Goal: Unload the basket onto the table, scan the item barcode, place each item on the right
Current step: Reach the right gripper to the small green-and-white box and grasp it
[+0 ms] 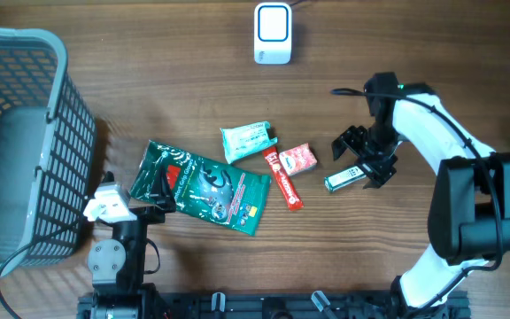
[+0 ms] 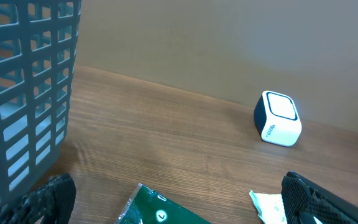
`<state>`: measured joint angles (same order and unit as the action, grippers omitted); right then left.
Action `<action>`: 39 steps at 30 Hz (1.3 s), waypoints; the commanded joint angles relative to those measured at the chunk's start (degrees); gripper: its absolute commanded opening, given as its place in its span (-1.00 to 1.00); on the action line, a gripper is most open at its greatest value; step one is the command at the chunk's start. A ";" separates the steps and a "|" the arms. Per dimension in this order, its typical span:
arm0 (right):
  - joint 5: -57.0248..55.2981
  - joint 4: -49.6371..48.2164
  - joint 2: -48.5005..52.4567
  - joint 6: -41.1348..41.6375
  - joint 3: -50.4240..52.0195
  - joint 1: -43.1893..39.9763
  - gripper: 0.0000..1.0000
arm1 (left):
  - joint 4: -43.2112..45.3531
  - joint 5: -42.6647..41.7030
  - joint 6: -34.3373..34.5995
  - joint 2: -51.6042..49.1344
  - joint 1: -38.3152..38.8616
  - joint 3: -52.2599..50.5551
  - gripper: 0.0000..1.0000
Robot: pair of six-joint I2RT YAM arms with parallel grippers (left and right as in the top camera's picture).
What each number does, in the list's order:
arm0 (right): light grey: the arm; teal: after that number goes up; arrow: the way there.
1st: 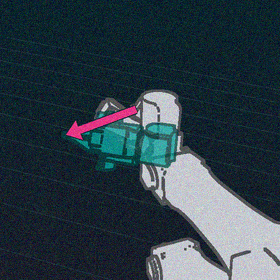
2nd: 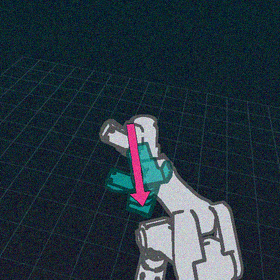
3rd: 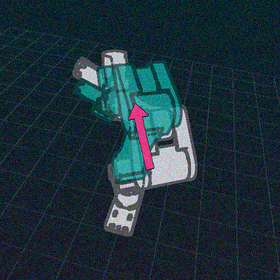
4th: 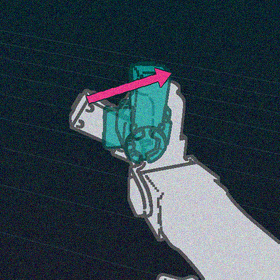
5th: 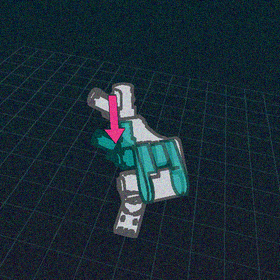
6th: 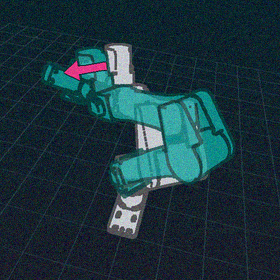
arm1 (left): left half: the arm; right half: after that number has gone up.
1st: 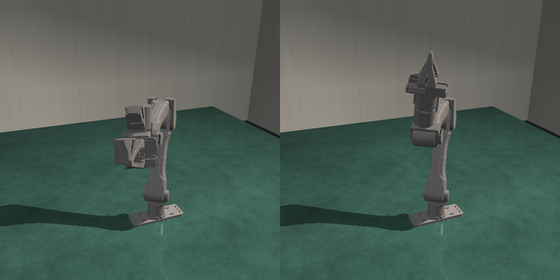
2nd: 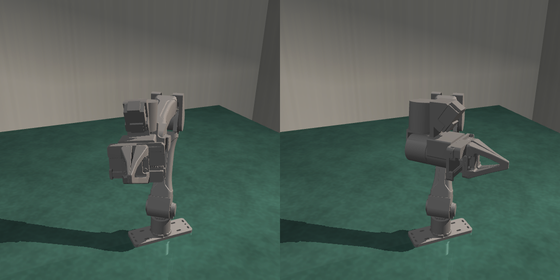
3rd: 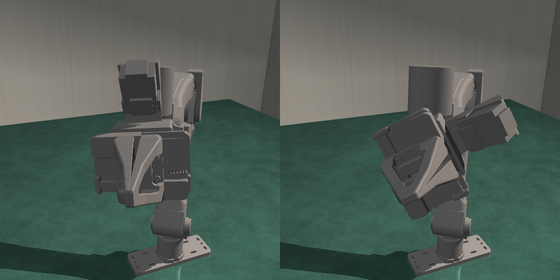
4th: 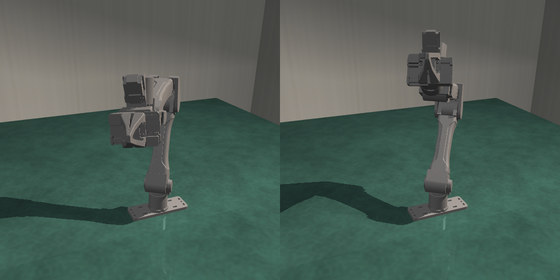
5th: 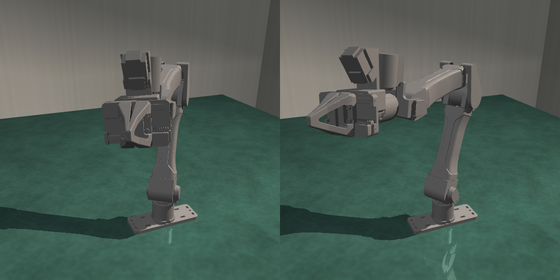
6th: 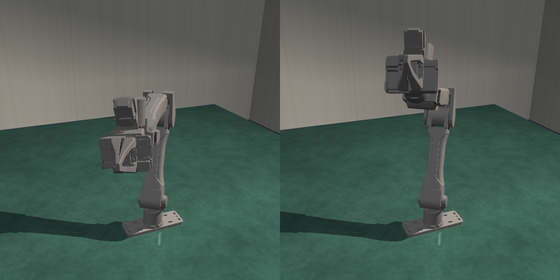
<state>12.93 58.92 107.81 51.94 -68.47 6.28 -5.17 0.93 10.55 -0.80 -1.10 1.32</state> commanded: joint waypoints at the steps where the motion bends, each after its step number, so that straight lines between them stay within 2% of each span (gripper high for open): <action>1: -1.81 -7.76 0.42 1.75 5.92 -0.13 0.64 | 0.00 -0.48 -1.14 0.42 0.20 -0.46 1.00; 3: -2.99 -12.17 0.42 2.97 7.56 -0.13 0.52 | 0.00 -0.48 -1.14 0.42 0.20 -0.46 1.00; 8: -5.46 -12.33 0.42 3.69 7.58 -0.13 0.21 | 0.00 -0.48 -1.14 0.42 0.20 -0.46 1.00; 9: -5.14 -11.56 0.42 3.67 7.58 -0.13 0.04 | 0.00 -0.48 -1.14 0.42 0.20 -0.46 1.00; 10: -4.68 -10.91 0.42 3.67 7.58 -0.13 -0.03 | 0.00 -0.48 -1.14 0.42 0.20 -0.46 1.00; 13: -0.35 -8.66 0.39 3.23 7.58 -0.13 -0.04 | 0.00 -0.48 -1.14 0.42 0.20 -0.46 1.00; 17: 12.72 -5.57 0.39 0.76 7.58 -0.13 -0.03 | 0.00 -0.48 -1.14 0.42 0.20 -0.46 1.00; 18: 14.05 -5.14 0.39 0.79 7.58 -0.13 -0.08 | 0.00 -0.48 -1.14 0.42 0.20 -0.46 1.00; 20: 14.67 -4.63 0.39 0.81 7.58 -0.13 -0.38 | 0.00 -0.48 -1.14 0.42 0.20 -0.46 1.00; 21: 12.46 -4.90 0.39 1.29 7.58 -0.13 -0.37 | 0.00 -0.48 -1.14 0.42 0.20 -0.46 1.00; 22: 7.37 -5.60 0.39 1.75 7.58 -0.13 -0.24 | 0.00 -0.48 -1.14 0.42 0.20 -0.46 1.00; 23: 2.54 -6.25 0.39 2.10 7.58 -0.13 0.15 | 0.00 -0.48 -1.14 0.42 0.20 -0.46 1.00; 25: -3.67 -7.23 0.39 2.01 7.58 -0.13 0.61 | 0.00 -0.48 -1.14 0.42 0.20 -0.46 1.00; 26: -4.61 -7.50 0.39 1.81 7.58 -0.13 0.68 | 0.00 -0.48 -1.14 0.42 0.20 -0.46 1.00; 29: -5.20 -10.40 0.39 -0.85 7.58 -0.13 0.68 | 0.00 -0.48 -1.14 0.42 0.20 -0.46 1.00; 31: -7.78 -12.04 0.39 -0.74 7.58 -0.13 0.30 | 0.00 -0.48 -1.14 0.42 0.20 -0.46 1.00; 33: -8.31 -12.17 0.42 -0.74 7.58 -0.13 -0.31 | 0.00 -0.48 -1.14 0.42 0.20 -0.46 1.00; 34: -8.31 -12.28 0.42 -0.72 7.58 -0.13 -0.43 | 0.00 -0.48 -1.14 0.42 0.20 -0.46 1.00; 36: -8.28 -12.22 0.42 0.72 7.58 -0.13 -0.56 | 0.00 -0.48 -1.16 0.42 0.20 -0.46 1.00; 39: -6.16 -10.43 0.39 2.71 7.58 -0.13 -0.57 | 0.00 -0.48 -1.14 0.42 0.20 -0.46 1.00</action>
<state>9.30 48.23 106.26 52.88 -61.60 6.33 -5.17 0.93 10.52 -0.80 -1.10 1.32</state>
